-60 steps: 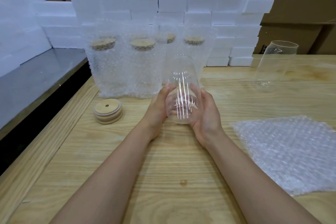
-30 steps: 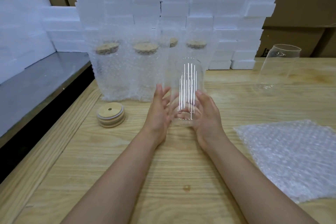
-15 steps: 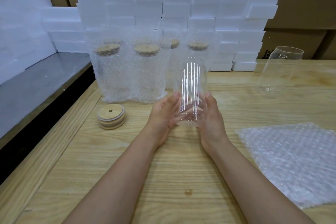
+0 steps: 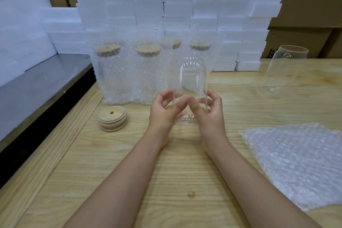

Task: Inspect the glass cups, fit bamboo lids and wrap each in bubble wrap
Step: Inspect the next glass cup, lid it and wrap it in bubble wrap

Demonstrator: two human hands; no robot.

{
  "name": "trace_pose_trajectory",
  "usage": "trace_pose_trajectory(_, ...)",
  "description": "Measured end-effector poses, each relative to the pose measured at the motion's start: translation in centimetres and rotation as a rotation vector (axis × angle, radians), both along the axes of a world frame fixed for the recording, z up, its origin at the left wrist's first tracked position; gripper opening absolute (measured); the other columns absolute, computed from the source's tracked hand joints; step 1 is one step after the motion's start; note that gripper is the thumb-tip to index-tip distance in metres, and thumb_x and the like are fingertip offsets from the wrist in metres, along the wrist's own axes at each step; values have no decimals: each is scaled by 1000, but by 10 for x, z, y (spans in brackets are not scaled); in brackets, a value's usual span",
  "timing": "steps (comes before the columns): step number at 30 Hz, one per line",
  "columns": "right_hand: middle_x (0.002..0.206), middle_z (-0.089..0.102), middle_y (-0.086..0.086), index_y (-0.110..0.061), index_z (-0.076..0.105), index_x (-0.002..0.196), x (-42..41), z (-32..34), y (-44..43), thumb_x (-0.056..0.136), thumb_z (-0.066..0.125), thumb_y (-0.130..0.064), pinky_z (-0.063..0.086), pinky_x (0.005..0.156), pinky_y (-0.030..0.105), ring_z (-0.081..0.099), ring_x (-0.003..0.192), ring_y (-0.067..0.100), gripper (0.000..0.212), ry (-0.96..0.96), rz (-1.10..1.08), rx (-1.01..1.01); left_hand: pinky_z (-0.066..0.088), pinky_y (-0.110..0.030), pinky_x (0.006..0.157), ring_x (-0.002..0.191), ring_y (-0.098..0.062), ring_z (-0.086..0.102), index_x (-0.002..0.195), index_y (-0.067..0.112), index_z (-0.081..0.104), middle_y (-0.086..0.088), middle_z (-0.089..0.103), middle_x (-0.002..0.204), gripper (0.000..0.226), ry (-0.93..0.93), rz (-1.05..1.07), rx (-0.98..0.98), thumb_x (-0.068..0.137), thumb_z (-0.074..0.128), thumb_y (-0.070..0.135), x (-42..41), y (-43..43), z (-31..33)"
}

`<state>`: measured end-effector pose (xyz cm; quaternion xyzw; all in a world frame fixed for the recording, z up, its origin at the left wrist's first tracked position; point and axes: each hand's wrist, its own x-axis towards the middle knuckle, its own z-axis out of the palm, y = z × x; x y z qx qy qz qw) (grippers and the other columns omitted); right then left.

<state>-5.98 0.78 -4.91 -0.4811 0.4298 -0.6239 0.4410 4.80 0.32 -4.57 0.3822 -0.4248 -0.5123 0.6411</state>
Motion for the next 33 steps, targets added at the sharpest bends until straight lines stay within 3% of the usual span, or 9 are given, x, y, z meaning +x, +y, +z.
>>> trace_pose_trajectory(3,109,55,2,-39,47,107,0,-1,-1,58,79,-56,49,70,24,60,76,1,61,-67,8,20,56,-34,78,99,-18,66,119,11,50,-7,64,116,58,43,-14,11,73,78,33,1,-2,-1)
trace_pose_trajectory(8,91,62,1,-21,51,111,-2,6,1,72,65,-45,55,61,33,62,69,14,47,-346,84,47,57,-36,79,96,-22,68,112,14,57,-12,66,117,45,95,-56,123,95,40,52,7,-7,0)
trace_pose_trajectory(13,89,68,9,-13,53,113,1,10,5,83,63,-44,57,62,41,64,67,21,44,-487,216,68,53,-37,84,89,-19,67,113,23,66,-4,71,105,57,-44,-221,45,90,33,63,3,-7,-1)
trace_pose_trajectory(16,109,58,13,-15,53,116,-1,9,4,86,54,-44,55,69,46,62,71,22,42,-489,234,112,56,-28,76,81,-10,68,102,29,71,6,73,98,57,-88,-261,27,77,41,71,1,-4,0)
trace_pose_trajectory(19,107,57,8,-18,55,114,-1,8,3,77,53,-50,57,66,42,62,75,21,48,-454,215,122,56,-31,81,88,-11,69,95,35,74,5,73,104,52,-93,-245,19,79,38,68,1,-4,-1)
trace_pose_trajectory(22,97,50,1,-25,62,106,-1,7,0,88,45,-50,55,71,33,54,88,18,35,-287,93,110,54,-45,91,103,-19,68,115,26,63,-4,70,116,59,-47,-237,51,76,39,64,1,-3,1)
trace_pose_trajectory(24,95,49,-3,-31,64,102,-2,6,-2,95,40,-45,53,72,28,53,90,13,29,-202,32,99,57,-44,85,100,-25,70,127,16,55,-11,70,112,70,-16,-225,66,75,42,62,1,-2,2)
trace_pose_trajectory(29,95,57,-9,-33,61,107,-5,5,-4,95,50,-45,50,78,36,56,85,12,20,-180,-2,58,58,-45,73,81,-29,71,119,12,55,-16,71,98,65,41,-129,36,72,52,56,0,-2,4)
trace_pose_trajectory(33,119,52,-6,-37,46,124,-2,4,0,53,63,-78,50,74,19,58,97,2,84,-64,43,0,56,-42,73,85,-27,68,115,20,55,-5,71,96,53,-60,-13,10,77,66,56,-1,-5,-2)
